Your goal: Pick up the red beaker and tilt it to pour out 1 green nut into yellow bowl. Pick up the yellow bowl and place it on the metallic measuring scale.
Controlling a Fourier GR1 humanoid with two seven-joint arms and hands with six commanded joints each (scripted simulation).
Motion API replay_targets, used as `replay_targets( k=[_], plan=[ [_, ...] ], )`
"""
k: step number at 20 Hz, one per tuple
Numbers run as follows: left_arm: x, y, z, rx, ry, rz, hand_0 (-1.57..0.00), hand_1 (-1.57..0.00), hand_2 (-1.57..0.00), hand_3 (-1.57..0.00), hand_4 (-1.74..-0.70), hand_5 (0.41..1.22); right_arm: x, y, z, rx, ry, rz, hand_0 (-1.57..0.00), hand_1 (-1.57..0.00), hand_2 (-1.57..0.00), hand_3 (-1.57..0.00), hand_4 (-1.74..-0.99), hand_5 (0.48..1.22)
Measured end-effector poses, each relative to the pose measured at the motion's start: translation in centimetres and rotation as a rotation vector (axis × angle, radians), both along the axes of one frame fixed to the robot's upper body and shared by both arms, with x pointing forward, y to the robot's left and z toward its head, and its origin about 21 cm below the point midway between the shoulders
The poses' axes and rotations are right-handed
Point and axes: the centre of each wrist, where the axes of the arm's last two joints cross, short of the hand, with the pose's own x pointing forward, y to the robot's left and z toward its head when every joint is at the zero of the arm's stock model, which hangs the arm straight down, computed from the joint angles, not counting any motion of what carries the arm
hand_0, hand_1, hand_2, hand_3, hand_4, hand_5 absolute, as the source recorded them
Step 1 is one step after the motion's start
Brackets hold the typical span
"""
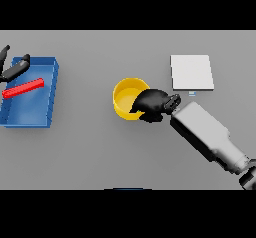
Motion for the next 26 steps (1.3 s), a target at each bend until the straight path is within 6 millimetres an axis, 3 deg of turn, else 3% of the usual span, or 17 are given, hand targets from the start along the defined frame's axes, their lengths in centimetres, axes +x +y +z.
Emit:
replay_targets(
  k=[4,8,12,18,24,26],
  plan=[
    [0.0,0.2,-0.1,-0.002,0.008,-0.003,0.0,0.0,0.0,0.0,-0.79,0.704,0.0,0.0,0.7,-0.007,0.003,-0.014,-1.49,-1.49,-1.36,-1.2,-1.714,1.203],
    [0.0,0.3,0.2,0.006,0.001,0.001,0.0,0.0,0.0,0.0,-0.77,0.706,0.0,-0.8,2.6,-0.002,-0.016,-0.028,-1.54,-1.54,-1.45,-1.17,-1.73,1.214],
    [0.0,0.4,0.4,0.0,-0.007,-0.006,0.0,0.0,0.0,0.0,-0.78,0.702,0.2,-1.5,5.1,-0.002,-0.038,-0.055,-1.56,-1.56,-1.45,-1.2,-1.736,1.218],
    [0.2,0.5,0.6,-0.017,-0.014,-0.009,0.0,0.0,0.0,0.0,-0.8,0.704,-0.7,-3.1,6.8,-0.01,-0.093,-0.105,-1.52,-1.57,-1.52,-1.18,-1.74,1.219],
    [-0.3,0.7,0.7,-0.042,0.001,0.01,0.0,0.0,0.0,0.0,-0.83,0.733,1.5,-6.6,9.2,0.013,-0.194,-0.234,-1.56,-1.57,-1.53,-1.16,-1.741,1.221],
    [-0.3,0.2,0.8,-0.051,-0.001,0.006,0.0,0.0,0.0,0.0,-0.84,0.737,2.2,-7.6,9.0,0.025,-0.219,-0.272,-1.56,-1.57,-1.54,-1.15,-1.741,1.221]
  ],
)
